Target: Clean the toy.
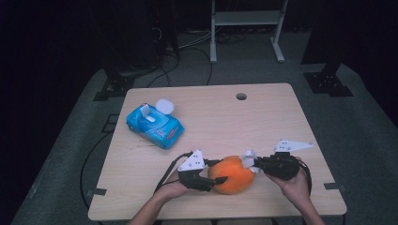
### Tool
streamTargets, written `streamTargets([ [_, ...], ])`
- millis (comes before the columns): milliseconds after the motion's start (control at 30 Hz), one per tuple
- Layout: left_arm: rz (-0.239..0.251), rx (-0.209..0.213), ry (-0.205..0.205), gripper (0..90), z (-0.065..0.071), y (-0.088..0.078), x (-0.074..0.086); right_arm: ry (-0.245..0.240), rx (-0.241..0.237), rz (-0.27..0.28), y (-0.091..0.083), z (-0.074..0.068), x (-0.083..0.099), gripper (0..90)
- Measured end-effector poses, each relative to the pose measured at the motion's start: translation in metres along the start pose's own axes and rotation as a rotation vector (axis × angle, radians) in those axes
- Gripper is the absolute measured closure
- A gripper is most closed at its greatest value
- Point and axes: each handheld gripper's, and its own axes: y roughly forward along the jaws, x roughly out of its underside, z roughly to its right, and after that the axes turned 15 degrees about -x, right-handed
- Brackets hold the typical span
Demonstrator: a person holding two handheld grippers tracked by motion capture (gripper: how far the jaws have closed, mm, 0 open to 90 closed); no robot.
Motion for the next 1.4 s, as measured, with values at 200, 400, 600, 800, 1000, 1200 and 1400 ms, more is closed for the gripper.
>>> streamTargets([
  [200, 0.005, 0.001, -0.029, 39.6, -0.003, 0.000, 0.003, 0.007, 0.057, -0.024, -0.007, 0.003, 0.003, 84.3],
  [400, 0.028, -0.018, -0.073, 41.6, -0.003, -0.002, -0.003, -0.052, 0.000, 0.043, -0.007, -0.019, -0.015, 84.4],
  [600, 0.067, -0.012, -0.076, 44.0, 0.002, -0.008, -0.014, -0.101, -0.066, 0.051, 0.008, -0.037, -0.028, 84.4],
  [800, 0.054, 0.002, -0.054, 42.9, 0.004, -0.005, -0.009, -0.003, -0.028, 0.003, 0.007, -0.009, -0.007, 84.3],
  [1000, 0.053, -0.010, 0.002, 41.0, 0.016, 0.001, -0.015, -0.050, -0.100, 0.060, 0.010, -0.032, -0.023, 84.3],
  [1200, 0.051, -0.002, -0.027, 35.7, 0.012, 0.001, -0.013, -0.064, -0.069, 0.008, 0.019, -0.029, -0.014, 84.2],
  [1400, 0.050, 0.029, -0.074, 16.6, 0.004, 0.001, -0.010, -0.066, -0.045, -0.003, 0.017, -0.027, -0.010, 84.2],
])
